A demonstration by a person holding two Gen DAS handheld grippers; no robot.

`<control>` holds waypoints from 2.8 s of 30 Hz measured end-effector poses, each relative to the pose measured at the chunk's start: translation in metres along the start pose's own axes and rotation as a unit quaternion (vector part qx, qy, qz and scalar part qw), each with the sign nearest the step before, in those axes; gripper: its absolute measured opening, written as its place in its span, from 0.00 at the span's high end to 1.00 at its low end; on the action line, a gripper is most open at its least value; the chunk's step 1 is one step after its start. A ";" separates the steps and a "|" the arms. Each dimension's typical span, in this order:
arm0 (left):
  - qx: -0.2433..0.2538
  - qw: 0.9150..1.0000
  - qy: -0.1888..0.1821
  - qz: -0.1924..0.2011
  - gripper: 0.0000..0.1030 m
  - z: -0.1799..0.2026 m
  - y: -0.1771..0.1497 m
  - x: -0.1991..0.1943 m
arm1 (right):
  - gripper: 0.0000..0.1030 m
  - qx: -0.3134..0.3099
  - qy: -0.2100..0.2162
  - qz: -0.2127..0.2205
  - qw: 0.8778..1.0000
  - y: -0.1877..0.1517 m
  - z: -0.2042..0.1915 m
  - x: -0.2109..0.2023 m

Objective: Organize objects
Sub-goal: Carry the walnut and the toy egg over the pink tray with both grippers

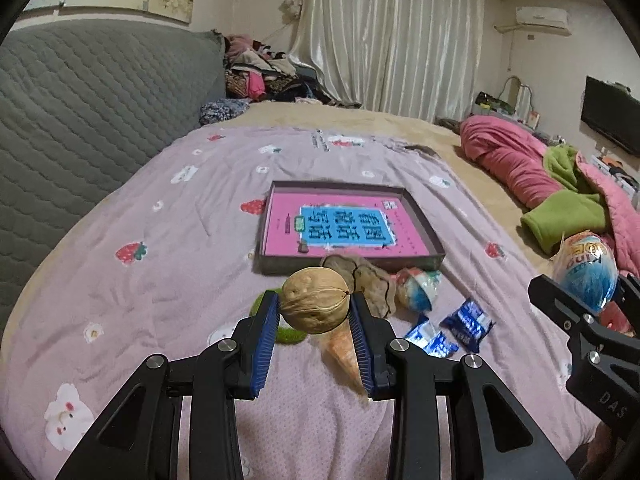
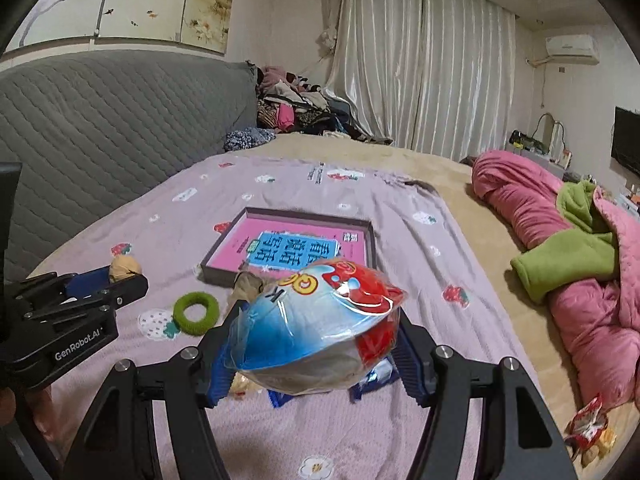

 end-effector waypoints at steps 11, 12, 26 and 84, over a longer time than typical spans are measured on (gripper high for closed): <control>0.012 1.000 0.008 0.021 0.65 0.006 0.044 0.021 | 0.36 -0.009 -0.001 0.032 0.999 0.046 0.011 0.015; 0.013 1.000 0.009 0.022 0.65 0.007 0.048 0.023 | 0.36 -0.010 -0.002 0.034 0.999 0.052 0.013 0.018; 0.037 0.999 0.011 0.021 0.65 0.024 0.091 0.085 | 0.36 -0.023 0.005 0.044 0.999 0.090 0.021 0.075; -0.020 0.994 -0.013 -0.109 0.48 -0.016 0.075 0.383 | 0.36 -0.057 0.010 -0.190 0.980 0.015 0.035 0.402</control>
Point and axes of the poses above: each gripper's, at about its wrist camera, not at the fingertips, and x roughly the way its jaws point, z to its right, y to its top, the point moved 4 cm from there along x, roughly the way its jaws point, and after that the axes turned 5 degrees about z, right-handed, at the moved point
